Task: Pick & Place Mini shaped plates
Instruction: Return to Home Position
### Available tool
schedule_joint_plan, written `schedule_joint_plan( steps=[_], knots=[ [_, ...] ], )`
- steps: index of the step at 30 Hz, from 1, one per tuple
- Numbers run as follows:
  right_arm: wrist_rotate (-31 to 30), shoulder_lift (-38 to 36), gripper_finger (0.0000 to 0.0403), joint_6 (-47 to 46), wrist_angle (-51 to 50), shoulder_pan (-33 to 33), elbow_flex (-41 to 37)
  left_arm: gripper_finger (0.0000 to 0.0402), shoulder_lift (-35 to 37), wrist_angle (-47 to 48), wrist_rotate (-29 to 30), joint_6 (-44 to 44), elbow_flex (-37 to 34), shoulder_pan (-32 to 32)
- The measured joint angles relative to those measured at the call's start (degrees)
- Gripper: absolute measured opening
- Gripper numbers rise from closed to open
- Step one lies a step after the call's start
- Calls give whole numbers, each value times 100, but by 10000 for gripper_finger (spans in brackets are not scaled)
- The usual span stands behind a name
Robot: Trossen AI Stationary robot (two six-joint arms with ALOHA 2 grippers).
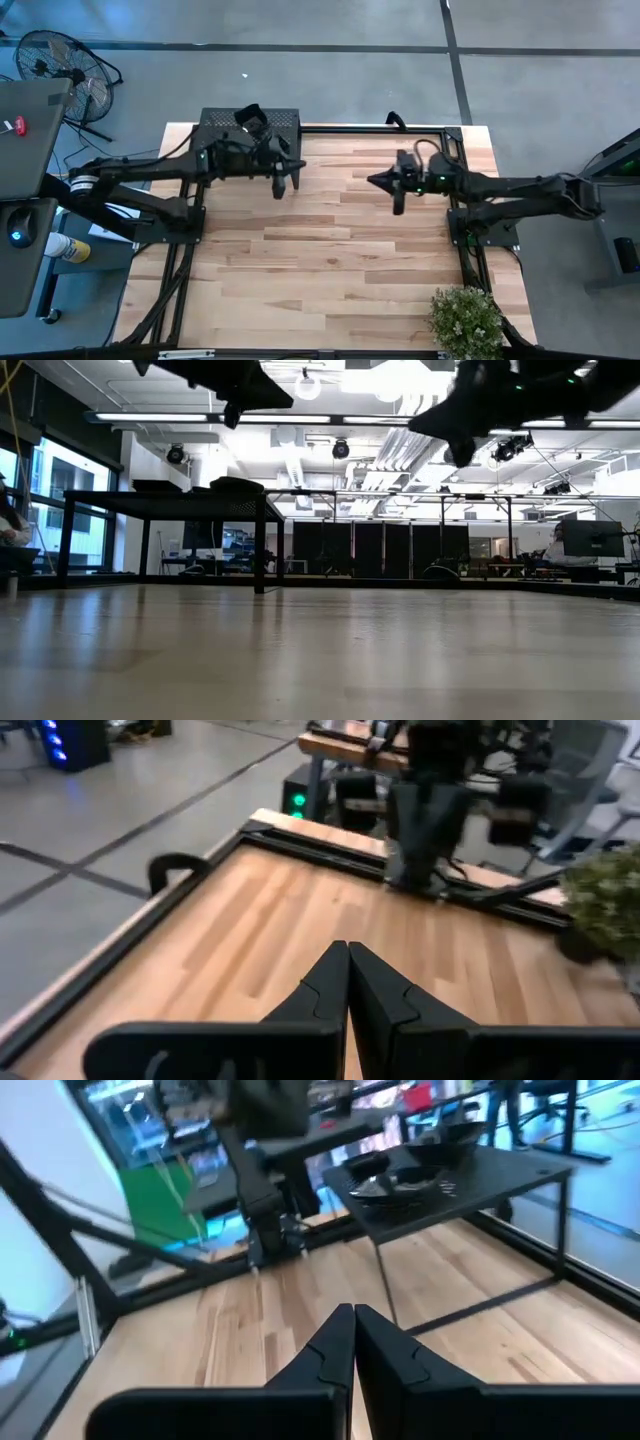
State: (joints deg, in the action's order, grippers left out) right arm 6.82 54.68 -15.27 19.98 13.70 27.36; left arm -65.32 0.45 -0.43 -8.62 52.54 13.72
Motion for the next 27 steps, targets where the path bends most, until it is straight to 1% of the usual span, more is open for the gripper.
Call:
schedule_joint_plan(
  steps=[2, 6, 10, 13, 17, 20, 22, 24, 27],
  knots=[
    [-52, -345, 7, -147, 47, 80, -271, 0, 35, 12, 0, -68, -126, -105],
    [-84, -1053, 7, -204, 43, 229, -698, 1, 34, 315, -6, -76, -141, -227],
    [-90, -1624, 7, 123, 45, 375, -985, 1, 16, 458, -298, -88, -141, -213],
    [-88, -1936, 7, 296, 51, 440, -1154, 1, 13, 465, -345, -81, -141, -213],
    [-105, -2149, 7, 377, 49, 473, -1415, 1, 13, 473, -346, -75, -141, -213],
    [-462, -2193, 7, 377, 28, 469, -1532, 1, 13, 531, -346, -200, -141, -213],
    [-613, -2216, 7, 392, 40, 470, -1533, 1, 13, 521, -138, -320, -141, -213],
    [-654, -2260, 7, 518, 139, 469, -1531, 1, 13, 544, 74, -229, -141, -213],
    [-654, -2416, 7, 671, 141, 469, -1531, 1, 13, 528, 120, 25, -141, -258]
  ],
)
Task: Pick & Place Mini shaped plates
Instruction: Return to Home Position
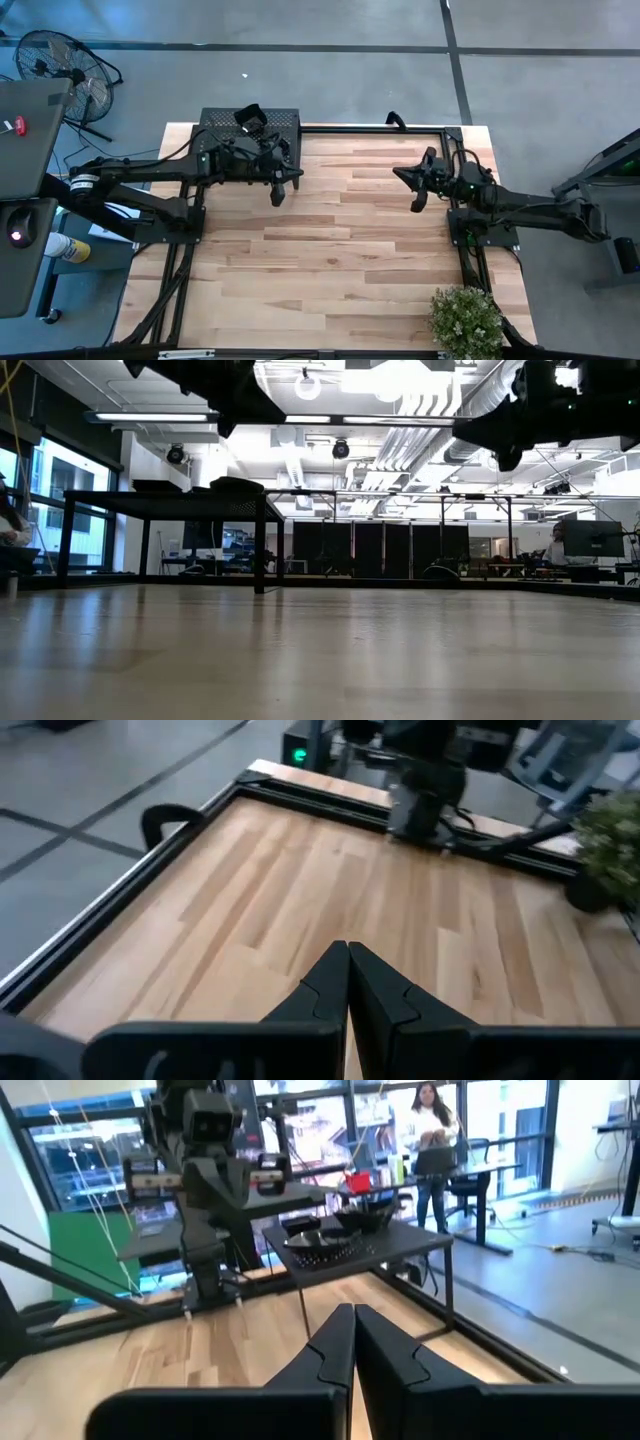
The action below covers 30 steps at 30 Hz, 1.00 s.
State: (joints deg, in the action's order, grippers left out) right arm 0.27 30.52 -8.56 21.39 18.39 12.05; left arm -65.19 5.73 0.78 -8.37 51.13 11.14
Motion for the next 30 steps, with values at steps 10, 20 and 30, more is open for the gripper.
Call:
schedule_joint_plan(
  steps=[10, 20, 30],
  knots=[
    [-143, -973, 7, 221, -851, 2, 0, 1, 155, -1119, -456, 369, -507, 6],
    [-836, -2582, 7, -17, -1125, 0, -579, 1, 1287, -1798, -435, 338, -1872, 8],
    [-955, -3046, 7, -162, -788, -2, -1119, 1, 3147, -1582, -88, 209, -2883, 8]
  ],
)
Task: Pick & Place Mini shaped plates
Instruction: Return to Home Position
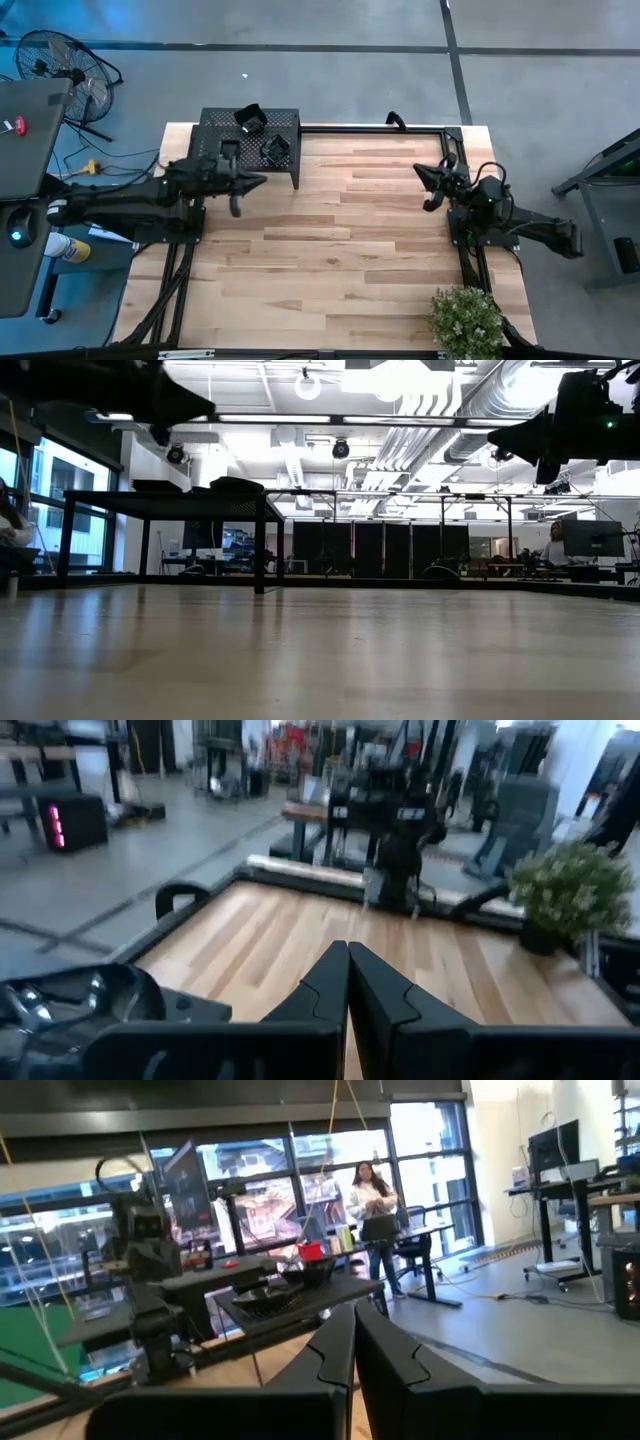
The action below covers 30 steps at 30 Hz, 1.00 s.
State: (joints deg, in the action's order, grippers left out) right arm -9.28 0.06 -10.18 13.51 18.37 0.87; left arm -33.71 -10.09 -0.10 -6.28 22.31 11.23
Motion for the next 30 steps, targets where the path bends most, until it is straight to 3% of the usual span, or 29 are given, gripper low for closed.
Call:
schedule_joint_plan(
  steps=[15, 21, 30],
  knots=[
    [-87, 19, 7, 120, 55, 0, 0, 1, 3386, 372, -216, -119, -2070, 0],
    [-118, 19, 7, 125, 46, 1, 2, 1, 3130, 343, -158, -286, -2142, 0],
    [-175, 34, 7, 125, -108, 0, 2, 1, 3166, -1, 575, 151, -2151, 0]
  ],
)
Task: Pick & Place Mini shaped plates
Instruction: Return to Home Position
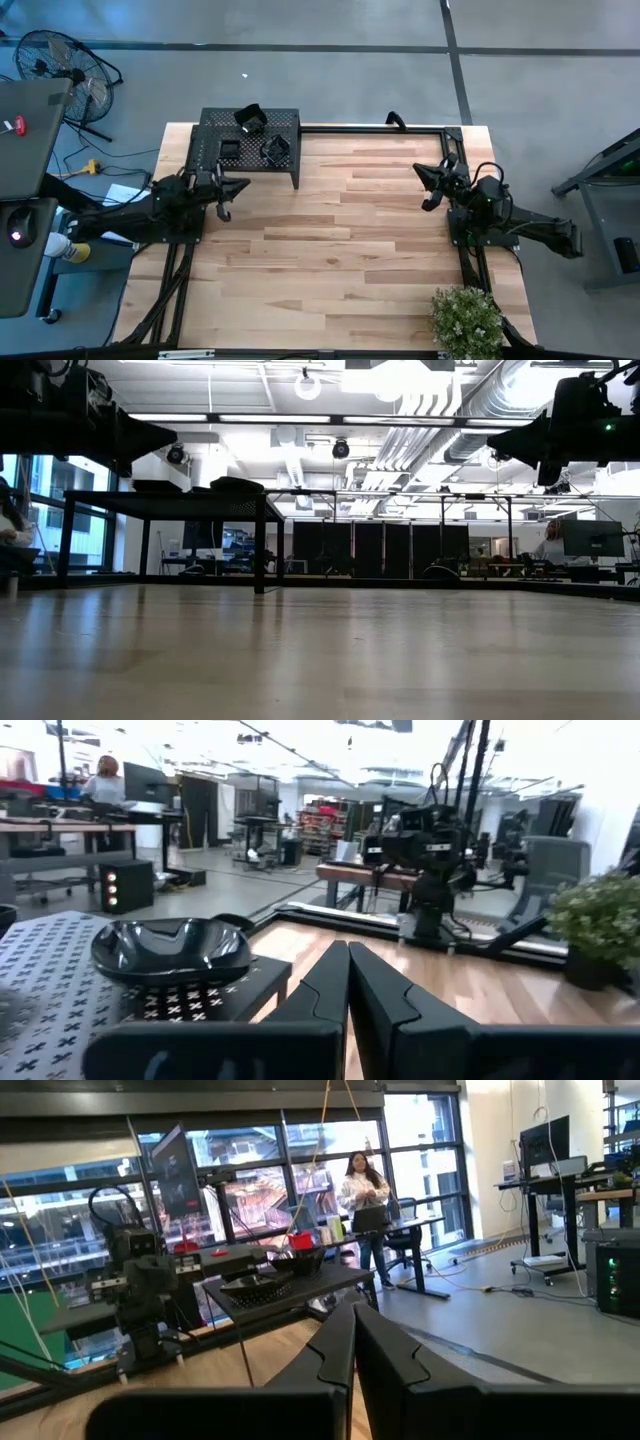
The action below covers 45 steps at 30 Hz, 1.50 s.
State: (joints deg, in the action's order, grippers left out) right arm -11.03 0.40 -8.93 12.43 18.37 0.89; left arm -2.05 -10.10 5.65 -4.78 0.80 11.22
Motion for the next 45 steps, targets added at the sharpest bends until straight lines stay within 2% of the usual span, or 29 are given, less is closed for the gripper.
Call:
schedule_joint_plan(
  steps=[7, 12, 20, 27, 31, 35, 37, 43, 45],
  knots=[
    [-47, 2, 7, -165, -342, 0, 2, 1, -10, 183, 9, 24, -7, 2],
    [-772, 26, 7, -354, -311, 2, 2, 1, -10, 262, 9, 4, -9, 2],
    [-320, 28, 7, 238, -240, 0, 2, 1, -10, 310, 4, 3, -11, 2],
    [-817, 30, 7, 290, -485, 2, 2, 1, -10, 307, -3, 2, -11, 2],
    [-663, -31, 7, 59, -886, 0, 4, 1, -10, 307, -11, 2, -11, 2],
    [378, -37, 4, -16, -704, -6, 4, 1, -10, 305, -11, 1, -11, 1],
    [670, -37, 2, -103, -749, -4, 4, 1, -10, 305, -11, 0, -11, 0],
    [603, -39, 3, 119, -397, 4, -21, 1, -10, 305, -10, 0, -11, 1],
    [536, -29, 3, 129, -637, 2, -27, 1, -10, 305, -9, 0, -11, 0]
  ],
)
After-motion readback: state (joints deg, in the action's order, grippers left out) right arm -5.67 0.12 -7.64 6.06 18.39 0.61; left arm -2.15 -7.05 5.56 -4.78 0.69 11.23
